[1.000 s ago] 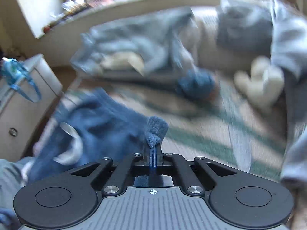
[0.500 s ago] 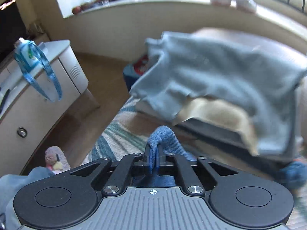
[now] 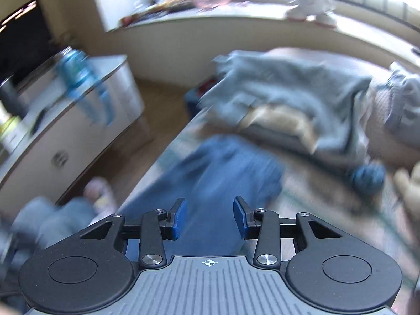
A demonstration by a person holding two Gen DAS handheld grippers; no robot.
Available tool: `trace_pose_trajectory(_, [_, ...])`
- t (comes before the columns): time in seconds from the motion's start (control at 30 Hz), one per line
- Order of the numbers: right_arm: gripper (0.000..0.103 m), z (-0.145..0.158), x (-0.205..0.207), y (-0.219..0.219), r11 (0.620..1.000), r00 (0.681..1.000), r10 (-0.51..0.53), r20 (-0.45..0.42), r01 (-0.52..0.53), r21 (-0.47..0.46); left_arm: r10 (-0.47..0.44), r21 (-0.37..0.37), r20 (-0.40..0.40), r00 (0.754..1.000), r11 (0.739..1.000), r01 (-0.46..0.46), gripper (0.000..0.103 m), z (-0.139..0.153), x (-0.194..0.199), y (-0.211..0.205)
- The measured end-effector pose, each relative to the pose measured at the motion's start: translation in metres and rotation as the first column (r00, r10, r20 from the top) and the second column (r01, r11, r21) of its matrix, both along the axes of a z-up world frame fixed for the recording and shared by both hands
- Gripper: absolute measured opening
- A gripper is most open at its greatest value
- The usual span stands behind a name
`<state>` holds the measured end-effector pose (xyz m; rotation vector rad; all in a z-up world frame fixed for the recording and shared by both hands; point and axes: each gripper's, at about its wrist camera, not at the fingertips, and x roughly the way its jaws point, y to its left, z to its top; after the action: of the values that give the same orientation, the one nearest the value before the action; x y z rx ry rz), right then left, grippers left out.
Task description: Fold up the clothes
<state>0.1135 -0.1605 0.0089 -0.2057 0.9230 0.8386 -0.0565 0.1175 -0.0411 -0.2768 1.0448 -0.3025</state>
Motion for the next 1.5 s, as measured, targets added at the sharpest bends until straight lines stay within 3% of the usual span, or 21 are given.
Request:
trace_pose_trajectory(0.17, [0.039,-0.019,-0.052,-0.02,0.999,0.99,0.019,-0.14,-0.013,0.043,0.001,-0.016,0.013,1.0,1.0,-0.001,0.024,0.004,0.0,-0.003])
trace_pose_trajectory(0.4, [0.039,-0.061,-0.057,-0.018,0.981,0.944,-0.032,-0.329,0.093,0.172,0.038,-0.028,0.027,0.999,0.999,-0.038,0.019,0.01,-0.004,0.0])
trace_pose_trajectory(0.43, [0.037,-0.064,-0.058,-0.014,0.982,0.944,-0.026,-0.329,0.086,0.171,0.045,-0.028,0.027,0.999,0.999,-0.044,0.019,0.01,-0.005,0.001])
trace_pose_trajectory(0.5, [0.02,-0.068,-0.06,-0.006,0.988,0.952,-0.013,-0.306,0.06,0.146,0.056,-0.026,0.027,0.998,0.998,-0.055,0.018,0.011,-0.006,0.002])
trace_pose_trajectory(0.53, [0.005,-0.068,-0.061,-0.003,0.99,0.958,-0.005,-0.288,0.045,0.132,0.06,-0.023,0.03,0.998,0.998,-0.059,0.017,0.013,-0.006,0.002])
trace_pose_trajectory(0.57, [0.002,-0.063,-0.06,-0.003,0.992,0.965,-0.001,-0.263,0.034,0.124,0.064,-0.024,0.036,0.997,0.998,-0.063,0.016,0.014,-0.006,0.002])
trace_pose_trajectory(0.73, [0.001,-0.021,-0.057,-0.023,0.994,0.992,-0.013,-0.122,0.025,0.102,0.041,-0.098,0.092,0.995,0.995,-0.032,0.014,0.028,-0.006,-0.003])
trace_pose_trajectory(0.83, [0.001,0.002,-0.057,-0.041,0.997,0.998,-0.025,-0.06,0.029,0.074,-0.001,-0.05,0.081,0.997,0.999,0.006,0.014,0.026,-0.003,-0.015])
trace_pose_trajectory(0.9, [0.004,-0.008,-0.054,-0.044,0.998,0.995,-0.028,-0.097,0.034,0.061,-0.001,0.052,0.022,1.0,0.999,0.0,0.014,0.014,0.0,-0.024])
trace_pose_trajectory(0.93, [0.01,-0.015,-0.052,-0.045,0.998,0.992,-0.03,-0.12,0.037,0.055,0.004,0.088,-0.008,1.0,0.996,-0.004,0.014,0.007,0.001,-0.026])
trace_pose_trajectory(1.03, [0.011,-0.052,-0.051,-0.032,0.999,0.98,-0.036,-0.196,0.033,-0.02,0.03,0.117,-0.047,0.998,0.993,-0.024,0.014,-0.004,-0.001,-0.021])
trace_pose_trajectory(1.1, [0.015,-0.066,-0.052,-0.025,0.996,0.981,-0.049,-0.19,0.035,-0.08,0.042,0.122,-0.031,0.999,0.992,-0.038,0.014,0.001,-0.004,-0.017])
trace_pose_trajectory(1.2, [0.024,-0.056,-0.048,-0.027,0.996,0.985,-0.056,-0.162,0.044,-0.081,0.057,0.124,0.001,0.998,0.991,-0.056,0.025,0.009,-0.007,-0.013])
trace_pose_trajectory(1.27, [0.037,-0.04,-0.046,-0.036,0.997,0.99,-0.068,-0.125,0.062,-0.054,0.055,0.117,0.019,0.998,0.992,-0.056,0.032,0.012,-0.007,-0.013])
trace_pose_trajectory(1.33, [0.045,-0.026,-0.045,-0.046,0.996,0.993,-0.085,-0.086,0.083,-0.026,0.048,0.105,0.032,0.998,0.993,-0.051,0.042,0.014,-0.007,-0.015])
trace_pose_trajectory(1.4, [0.048,-0.017,-0.042,-0.056,0.993,0.992,-0.118,-0.055,0.117,-0.01,0.041,0.099,0.042,0.998,0.994,-0.045,0.056,0.016,-0.007,-0.017])
trace_pose_trajectory(1.5, [0.05,-0.013,-0.039,-0.066,0.985,0.984,-0.171,-0.042,0.171,0.003,0.028,0.104,0.055,0.998,0.994,-0.034,0.068,0.019,-0.008,-0.021])
